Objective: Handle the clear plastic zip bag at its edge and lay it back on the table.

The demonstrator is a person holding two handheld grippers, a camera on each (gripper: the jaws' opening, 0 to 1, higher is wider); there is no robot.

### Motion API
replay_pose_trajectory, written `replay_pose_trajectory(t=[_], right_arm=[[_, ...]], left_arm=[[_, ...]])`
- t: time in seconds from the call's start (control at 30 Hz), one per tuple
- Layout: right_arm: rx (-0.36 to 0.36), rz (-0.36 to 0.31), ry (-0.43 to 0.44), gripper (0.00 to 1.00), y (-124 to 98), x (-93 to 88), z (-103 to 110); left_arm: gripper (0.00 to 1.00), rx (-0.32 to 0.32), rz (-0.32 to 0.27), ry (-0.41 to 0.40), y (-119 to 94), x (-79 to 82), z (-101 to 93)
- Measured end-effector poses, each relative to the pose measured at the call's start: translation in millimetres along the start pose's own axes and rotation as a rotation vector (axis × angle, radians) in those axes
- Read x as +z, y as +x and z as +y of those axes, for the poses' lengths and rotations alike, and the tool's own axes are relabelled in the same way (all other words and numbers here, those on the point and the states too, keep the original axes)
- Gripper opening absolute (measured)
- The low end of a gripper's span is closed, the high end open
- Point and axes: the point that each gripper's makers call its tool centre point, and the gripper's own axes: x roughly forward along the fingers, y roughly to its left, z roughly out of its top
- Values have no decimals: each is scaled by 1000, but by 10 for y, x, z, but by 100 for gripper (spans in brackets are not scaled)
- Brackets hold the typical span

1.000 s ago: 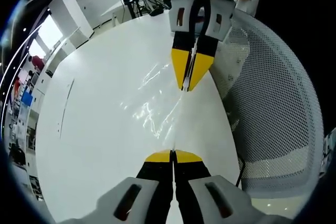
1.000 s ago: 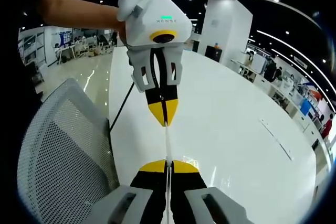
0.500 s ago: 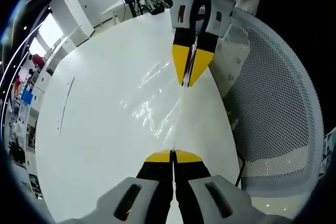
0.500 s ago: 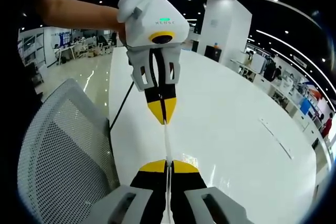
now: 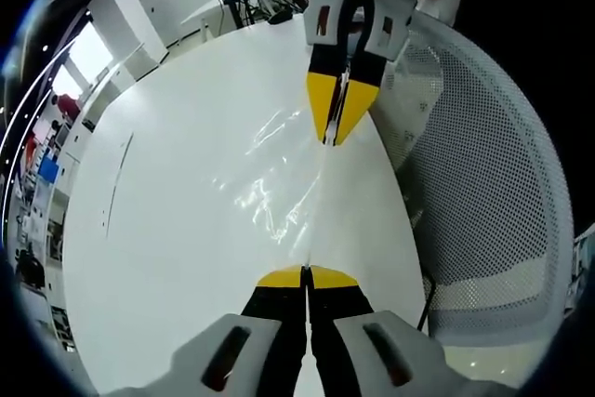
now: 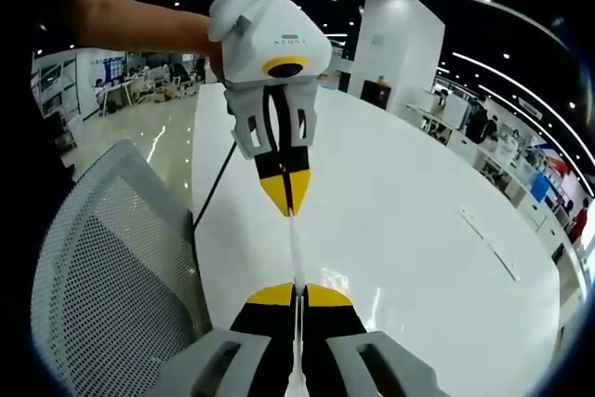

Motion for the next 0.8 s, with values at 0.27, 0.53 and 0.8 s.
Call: replay_pose_trajectory(t=[0.27,0.53,0.8], right_arm=[[-1,0,1,0,-12,2,4],[-3,1,3,0,-16,-16,-9],[-4,3,3,0,-24,-21,-11]], left_arm=[[0,1,7,-3,-17,-30,-5],[0,2,8,-3,-24,-21,-9],[0,1,11,-5,-22,-36,-6]])
